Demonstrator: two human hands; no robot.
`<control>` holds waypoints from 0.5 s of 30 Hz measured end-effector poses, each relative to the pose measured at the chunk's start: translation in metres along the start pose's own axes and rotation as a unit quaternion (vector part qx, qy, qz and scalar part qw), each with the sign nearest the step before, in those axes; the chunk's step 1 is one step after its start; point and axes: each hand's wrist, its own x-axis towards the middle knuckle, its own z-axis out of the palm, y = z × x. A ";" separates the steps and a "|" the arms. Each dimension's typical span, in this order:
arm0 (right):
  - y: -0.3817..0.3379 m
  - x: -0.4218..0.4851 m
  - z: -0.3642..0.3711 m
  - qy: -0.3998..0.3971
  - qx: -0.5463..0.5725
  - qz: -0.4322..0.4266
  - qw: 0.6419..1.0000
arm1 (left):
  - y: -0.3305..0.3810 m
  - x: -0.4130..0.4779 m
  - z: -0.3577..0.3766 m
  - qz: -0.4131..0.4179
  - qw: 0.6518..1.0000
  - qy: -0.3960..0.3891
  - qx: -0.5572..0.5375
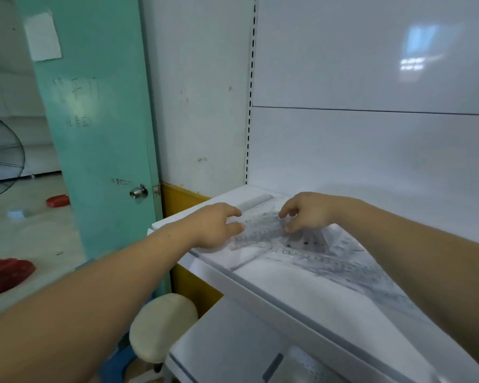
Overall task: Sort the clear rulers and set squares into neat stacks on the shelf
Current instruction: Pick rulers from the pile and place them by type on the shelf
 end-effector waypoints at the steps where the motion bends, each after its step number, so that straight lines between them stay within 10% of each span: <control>1: 0.004 0.005 -0.002 -0.002 0.009 0.001 1.000 | -0.002 0.009 0.001 0.006 1.000 -0.020 0.003; 15: 0.036 -0.001 -0.013 0.139 0.046 0.157 0.977 | -0.004 0.073 0.014 0.134 0.990 -0.003 0.040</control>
